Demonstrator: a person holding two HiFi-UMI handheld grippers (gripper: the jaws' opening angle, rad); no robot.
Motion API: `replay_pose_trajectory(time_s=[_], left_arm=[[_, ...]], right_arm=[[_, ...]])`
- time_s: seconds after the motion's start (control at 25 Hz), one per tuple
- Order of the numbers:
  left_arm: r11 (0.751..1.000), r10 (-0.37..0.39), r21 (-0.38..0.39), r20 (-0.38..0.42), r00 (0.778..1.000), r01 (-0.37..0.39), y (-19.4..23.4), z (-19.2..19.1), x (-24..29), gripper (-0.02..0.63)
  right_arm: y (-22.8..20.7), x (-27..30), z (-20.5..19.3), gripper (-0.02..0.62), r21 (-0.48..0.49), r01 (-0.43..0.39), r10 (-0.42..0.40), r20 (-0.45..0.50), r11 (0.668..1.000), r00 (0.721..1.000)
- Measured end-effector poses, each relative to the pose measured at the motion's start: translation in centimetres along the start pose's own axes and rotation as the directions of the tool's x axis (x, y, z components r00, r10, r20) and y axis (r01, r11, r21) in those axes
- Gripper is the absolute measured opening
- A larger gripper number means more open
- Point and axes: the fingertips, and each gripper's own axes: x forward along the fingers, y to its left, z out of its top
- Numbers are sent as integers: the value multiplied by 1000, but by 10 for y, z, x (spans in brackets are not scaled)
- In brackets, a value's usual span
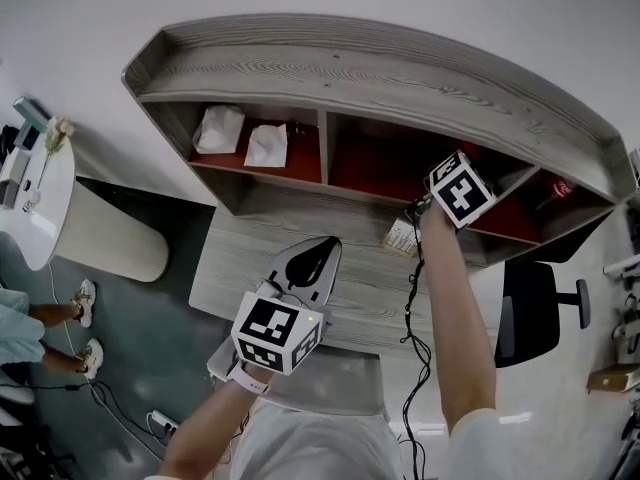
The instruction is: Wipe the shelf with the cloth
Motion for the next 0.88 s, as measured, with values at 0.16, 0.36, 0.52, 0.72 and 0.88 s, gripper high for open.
replay_pose_trajectory(time_s=[0.16,0.36,0.52,0.72,0.88], left_arm=[[1000,1,5,5,1000,-1,0,2,-4,6],[1000,-3,5,8,1000,3,-4,1,-9,6],[1000,-6,2,14,1000,6,-9,1,-11,6],[1000,3,-6,17,1000,-3,-12,-3,-17,6],[1000,24,-11,20,1000,-23,-5,-3,-20,6]], right_arm=[[-2,-2,-1,138,35,28,-27,-25,999,999],[5,-13,2,138,-5,-49,49,1,999,999],[23,-25,9,137,-117,-164,170,41,980,985],[61,-46,-5,137,-206,-349,354,-11,914,935],[100,-60,-26,137,-265,-482,480,-76,835,874]])
